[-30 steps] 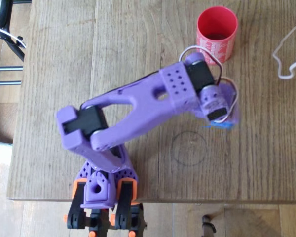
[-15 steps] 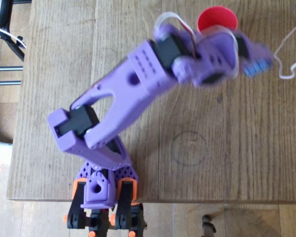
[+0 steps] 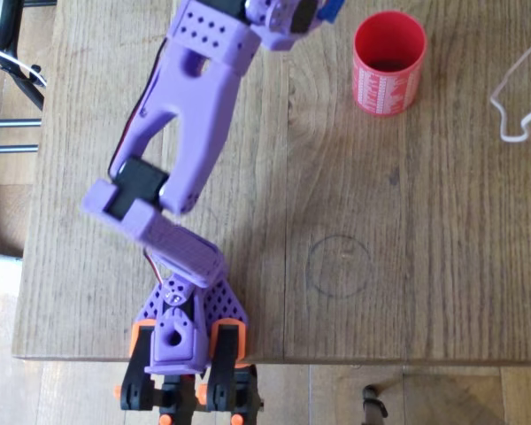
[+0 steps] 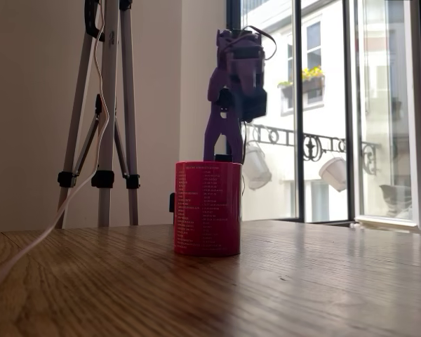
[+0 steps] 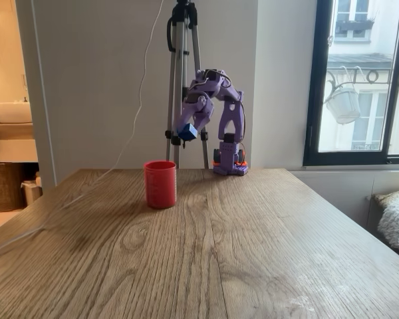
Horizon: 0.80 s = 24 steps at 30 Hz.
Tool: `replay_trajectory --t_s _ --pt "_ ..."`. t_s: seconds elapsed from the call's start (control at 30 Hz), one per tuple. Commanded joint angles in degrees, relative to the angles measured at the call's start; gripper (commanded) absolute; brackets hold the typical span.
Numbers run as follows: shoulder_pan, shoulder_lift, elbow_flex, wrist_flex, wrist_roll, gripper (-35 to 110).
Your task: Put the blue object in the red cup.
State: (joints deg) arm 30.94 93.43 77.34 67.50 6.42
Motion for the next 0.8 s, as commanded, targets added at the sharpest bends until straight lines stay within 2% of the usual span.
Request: replay_trajectory --t_s 0.0,0.17,0.43,0.77 --pt "0.62 -1.05 -1.76 -10.28 -1.23 1" --pt "3.96 -2.11 -1.58 -12.48 0.70 1" --pt "9.32 -1.05 -0.09 -8.17 5.10 1" --pt "11.95 1.58 10.55 -13.27 7.03 1"
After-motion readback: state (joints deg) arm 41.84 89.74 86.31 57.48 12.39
